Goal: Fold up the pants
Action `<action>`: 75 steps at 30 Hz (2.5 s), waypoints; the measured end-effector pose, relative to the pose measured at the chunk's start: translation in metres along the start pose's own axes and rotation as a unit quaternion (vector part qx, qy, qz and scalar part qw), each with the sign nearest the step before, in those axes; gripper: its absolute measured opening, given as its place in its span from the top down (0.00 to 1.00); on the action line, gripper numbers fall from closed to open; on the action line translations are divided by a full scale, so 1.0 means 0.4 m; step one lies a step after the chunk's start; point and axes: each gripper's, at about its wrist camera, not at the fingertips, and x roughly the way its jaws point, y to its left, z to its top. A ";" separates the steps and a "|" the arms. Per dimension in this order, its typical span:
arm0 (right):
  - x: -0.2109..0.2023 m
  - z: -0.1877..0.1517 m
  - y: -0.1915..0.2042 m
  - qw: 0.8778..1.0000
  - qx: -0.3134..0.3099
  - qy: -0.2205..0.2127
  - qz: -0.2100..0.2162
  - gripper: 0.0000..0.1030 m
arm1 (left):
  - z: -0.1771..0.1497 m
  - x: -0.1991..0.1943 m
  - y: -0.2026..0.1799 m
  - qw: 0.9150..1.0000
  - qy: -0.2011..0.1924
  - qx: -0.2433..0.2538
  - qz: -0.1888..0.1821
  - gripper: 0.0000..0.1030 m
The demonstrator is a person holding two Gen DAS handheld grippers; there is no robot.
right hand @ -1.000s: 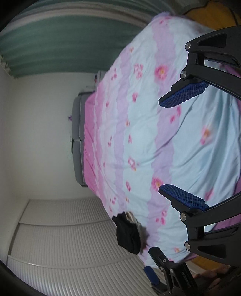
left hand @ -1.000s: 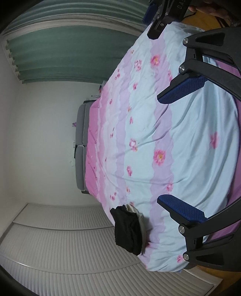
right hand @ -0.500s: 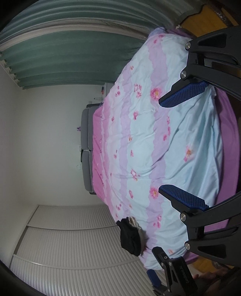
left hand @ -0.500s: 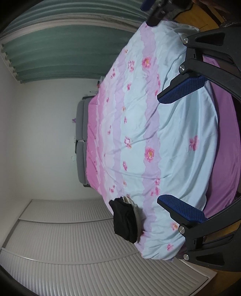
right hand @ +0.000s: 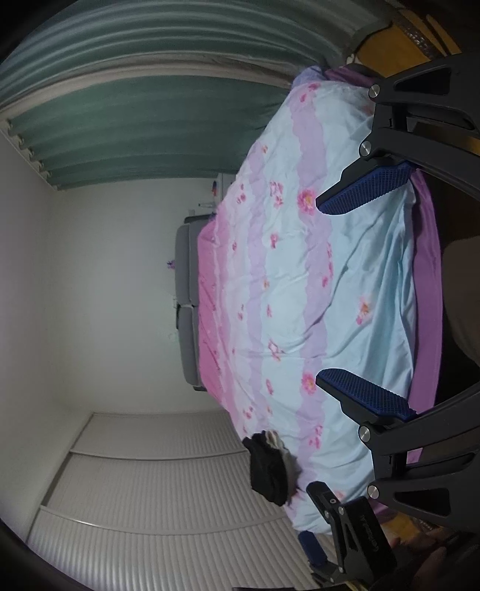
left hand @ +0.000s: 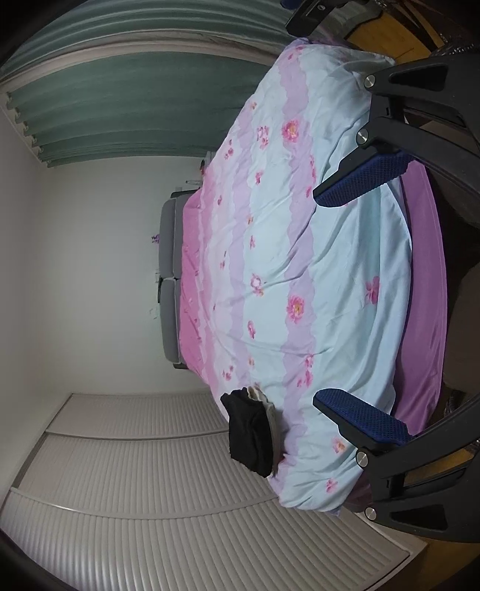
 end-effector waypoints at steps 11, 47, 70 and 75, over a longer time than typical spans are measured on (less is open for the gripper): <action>0.011 -0.004 -0.022 1.000 0.012 0.011 -0.002 0.16 | -0.014 0.007 -0.011 1.000 0.021 0.001 -0.015 0.03; -0.002 0.001 -0.037 1.000 0.013 0.000 0.001 0.16 | -0.013 0.001 -0.035 0.999 0.011 0.024 -0.024 0.02; -0.003 0.008 -0.033 1.000 0.012 -0.001 0.003 0.16 | -0.016 -0.005 -0.018 0.999 0.019 0.029 -0.027 0.00; -0.005 0.012 -0.030 1.000 0.013 -0.001 0.004 0.16 | -0.018 -0.006 -0.024 0.999 0.022 0.034 -0.025 0.00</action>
